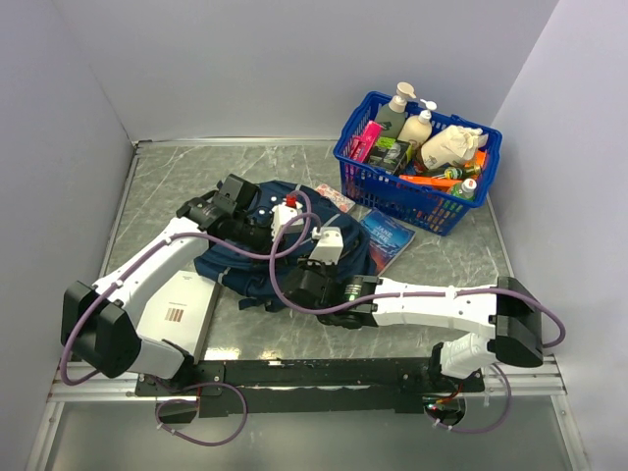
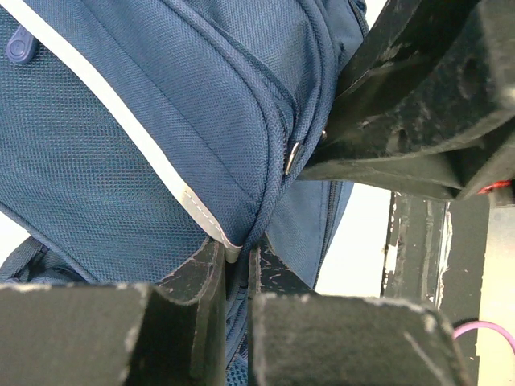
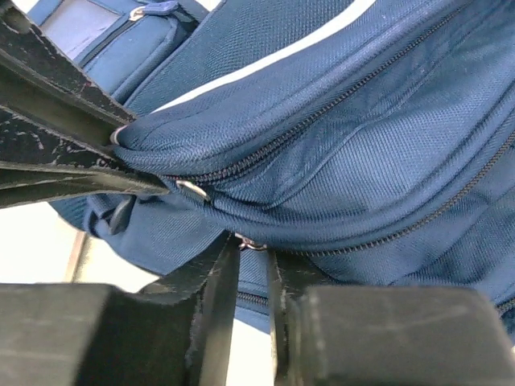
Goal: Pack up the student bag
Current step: Zip the student bag at the center of the board.
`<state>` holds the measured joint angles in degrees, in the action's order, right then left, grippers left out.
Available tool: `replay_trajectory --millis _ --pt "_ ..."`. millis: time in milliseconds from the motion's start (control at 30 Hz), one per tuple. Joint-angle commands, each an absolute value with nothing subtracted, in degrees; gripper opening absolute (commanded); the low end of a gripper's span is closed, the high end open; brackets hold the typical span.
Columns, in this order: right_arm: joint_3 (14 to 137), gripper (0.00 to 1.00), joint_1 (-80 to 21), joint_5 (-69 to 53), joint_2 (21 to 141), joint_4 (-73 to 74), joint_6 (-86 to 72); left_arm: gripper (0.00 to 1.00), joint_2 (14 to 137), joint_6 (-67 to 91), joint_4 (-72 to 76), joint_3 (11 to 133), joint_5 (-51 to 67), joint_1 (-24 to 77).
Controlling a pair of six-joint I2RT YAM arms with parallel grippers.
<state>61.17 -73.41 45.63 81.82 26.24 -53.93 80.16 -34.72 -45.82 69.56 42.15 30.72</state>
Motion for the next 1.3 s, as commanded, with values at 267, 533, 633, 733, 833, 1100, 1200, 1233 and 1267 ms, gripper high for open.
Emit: replay_trajectory --millis 267,533,633,733,833,1100,1200,1233,1267 --pt "62.14 0.00 -75.06 47.56 76.49 27.86 -51.41 0.01 78.84 -36.20 -48.60 72.51 51.33 32.26" --pt "56.69 0.00 -75.06 46.14 67.69 33.82 -52.91 0.01 76.20 -39.02 -49.57 69.70 45.80 32.08" --pt "54.94 0.00 -75.06 46.75 64.61 36.55 -53.96 0.01 75.24 -39.99 -50.54 69.26 44.83 31.99" --pt "53.44 0.00 -74.45 46.85 61.45 38.75 -54.75 0.01 74.62 -40.95 -51.33 68.30 42.81 31.82" --pt "51.42 0.00 -73.39 45.54 57.76 39.46 -53.79 0.01 74.01 -42.10 -51.42 66.81 40.79 31.82" --pt "45.62 0.00 -65.85 39.47 49.31 37.80 -48.44 0.01 71.72 -46.93 -48.43 62.32 32.79 31.82" --pt "44.48 0.00 -62.51 37.36 47.55 36.48 -46.07 0.01 69.70 -51.31 -48.69 61.79 29.90 31.82" --pt "44.30 0.00 -61.79 37.01 47.11 35.95 -45.45 0.01 68.74 -54.37 -48.69 61.53 29.10 31.90" --pt "44.04 0.00 -61.27 36.65 47.20 35.43 -44.92 0.01 67.16 -55.62 -48.69 61.61 28.40 31.82"
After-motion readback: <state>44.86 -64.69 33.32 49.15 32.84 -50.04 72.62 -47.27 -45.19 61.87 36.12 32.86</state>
